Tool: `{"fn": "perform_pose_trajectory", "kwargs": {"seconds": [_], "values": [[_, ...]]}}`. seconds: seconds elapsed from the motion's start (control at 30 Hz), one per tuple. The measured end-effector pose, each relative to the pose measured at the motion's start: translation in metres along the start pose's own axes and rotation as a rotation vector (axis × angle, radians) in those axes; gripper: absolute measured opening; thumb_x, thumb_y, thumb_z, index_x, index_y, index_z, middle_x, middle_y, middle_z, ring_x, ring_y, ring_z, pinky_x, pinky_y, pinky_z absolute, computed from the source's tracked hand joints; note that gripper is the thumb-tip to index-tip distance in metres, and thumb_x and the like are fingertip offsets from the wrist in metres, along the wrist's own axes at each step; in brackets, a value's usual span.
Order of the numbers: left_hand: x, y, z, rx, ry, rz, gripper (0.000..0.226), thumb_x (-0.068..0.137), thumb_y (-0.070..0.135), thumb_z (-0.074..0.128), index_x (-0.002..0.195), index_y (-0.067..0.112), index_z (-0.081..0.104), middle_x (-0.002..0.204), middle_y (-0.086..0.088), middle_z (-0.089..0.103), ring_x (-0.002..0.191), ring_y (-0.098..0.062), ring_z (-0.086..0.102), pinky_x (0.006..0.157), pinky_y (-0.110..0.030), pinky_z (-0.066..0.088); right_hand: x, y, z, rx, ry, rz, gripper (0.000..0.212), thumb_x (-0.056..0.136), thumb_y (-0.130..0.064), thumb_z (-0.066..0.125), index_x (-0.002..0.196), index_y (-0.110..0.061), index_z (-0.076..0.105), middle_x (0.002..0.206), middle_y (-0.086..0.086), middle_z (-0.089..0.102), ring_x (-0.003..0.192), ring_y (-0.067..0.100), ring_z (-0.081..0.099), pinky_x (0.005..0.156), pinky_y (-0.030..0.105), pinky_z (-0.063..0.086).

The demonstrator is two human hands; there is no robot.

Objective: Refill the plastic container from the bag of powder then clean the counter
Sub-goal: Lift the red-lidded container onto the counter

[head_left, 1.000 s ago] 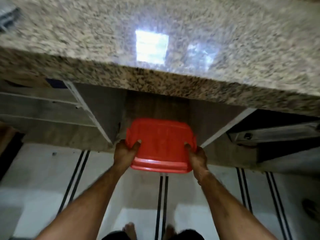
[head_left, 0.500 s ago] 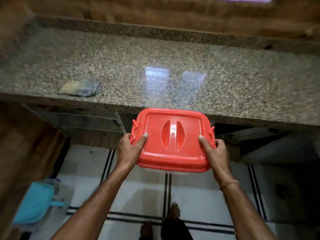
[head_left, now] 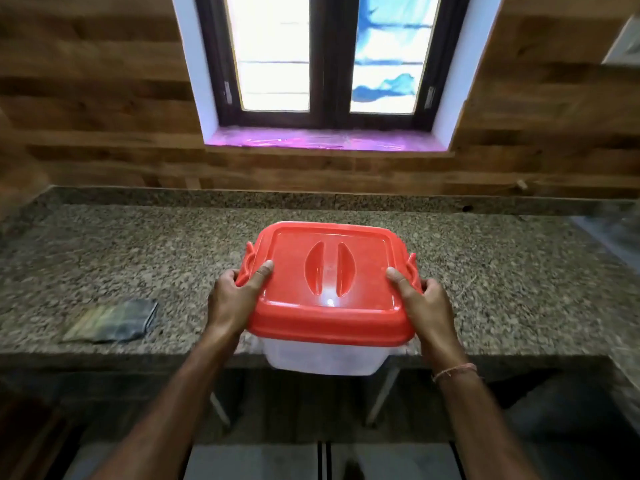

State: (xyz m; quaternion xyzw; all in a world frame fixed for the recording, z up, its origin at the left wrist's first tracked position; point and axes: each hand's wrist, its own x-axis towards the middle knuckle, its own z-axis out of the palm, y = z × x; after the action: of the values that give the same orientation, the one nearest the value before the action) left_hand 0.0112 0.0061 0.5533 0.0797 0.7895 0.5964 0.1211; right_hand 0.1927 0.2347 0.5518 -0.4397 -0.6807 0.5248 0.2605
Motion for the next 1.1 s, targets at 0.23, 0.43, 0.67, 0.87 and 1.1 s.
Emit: {"fn": "perform_pose_trajectory", "kwargs": {"seconds": [0.23, 0.43, 0.67, 0.87, 1.1], "values": [[0.129, 0.025, 0.072, 0.061, 0.042, -0.057, 0.060, 0.082, 0.065, 0.071, 0.112, 0.013, 0.068, 0.099, -0.007, 0.076, 0.083, -0.023, 0.074, 0.066, -0.033, 0.059, 0.149, -0.022, 0.042, 0.032, -0.081, 0.074, 0.079, 0.059, -0.084, 0.072, 0.109, -0.024, 0.058, 0.104, 0.006, 0.073, 0.087, 0.026, 0.075, 0.080, 0.048, 0.064], [0.191, 0.027, 0.095, 0.142, 0.088, -0.078, 0.058, 0.084, 0.070, 0.062, 0.110, 0.019, 0.066, 0.098, -0.005, 0.074, 0.085, -0.025, 0.073, 0.074, -0.043, 0.062, 0.216, -0.032, 0.070, 0.061, -0.171, 0.076, 0.066, 0.083, -0.061, 0.072, 0.129, -0.019, 0.053, 0.110, 0.006, 0.071, 0.087, 0.024, 0.076, 0.076, 0.047, 0.065], [0.222, 0.024, 0.085, 0.236, -0.077, -0.163, 0.072, 0.086, 0.081, 0.049, 0.116, 0.018, 0.068, 0.096, -0.004, 0.077, 0.078, -0.021, 0.077, 0.065, -0.033, 0.060, 0.244, -0.036, 0.082, -0.159, -0.192, -0.072, 0.079, 0.077, -0.073, 0.050, 0.141, -0.025, 0.049, 0.114, 0.005, 0.069, 0.088, 0.023, 0.074, 0.070, 0.044, 0.066], [0.237, 0.023, 0.082, 0.183, -0.082, -0.208, 0.080, 0.094, 0.076, 0.034, 0.090, 0.007, 0.074, 0.085, -0.015, 0.078, 0.077, -0.034, 0.077, 0.076, -0.050, 0.064, 0.250, -0.041, 0.086, -0.165, -0.196, -0.034, 0.044, 0.099, -0.059, 0.049, 0.125, -0.024, 0.057, 0.098, 0.004, 0.071, 0.077, 0.021, 0.075, 0.060, 0.036, 0.063], [0.240, 0.003, 0.071, -0.121, -0.051, -0.380, 0.056, 0.107, 0.048, 0.038, 0.108, 0.000, 0.067, 0.085, -0.015, 0.069, 0.060, -0.017, 0.070, 0.048, -0.028, 0.054, 0.250, -0.048, 0.094, -0.118, -0.213, 0.005, 0.041, 0.100, -0.057, 0.049, 0.116, -0.021, 0.062, 0.098, 0.007, 0.073, 0.078, 0.022, 0.076, 0.056, 0.033, 0.060]]}}
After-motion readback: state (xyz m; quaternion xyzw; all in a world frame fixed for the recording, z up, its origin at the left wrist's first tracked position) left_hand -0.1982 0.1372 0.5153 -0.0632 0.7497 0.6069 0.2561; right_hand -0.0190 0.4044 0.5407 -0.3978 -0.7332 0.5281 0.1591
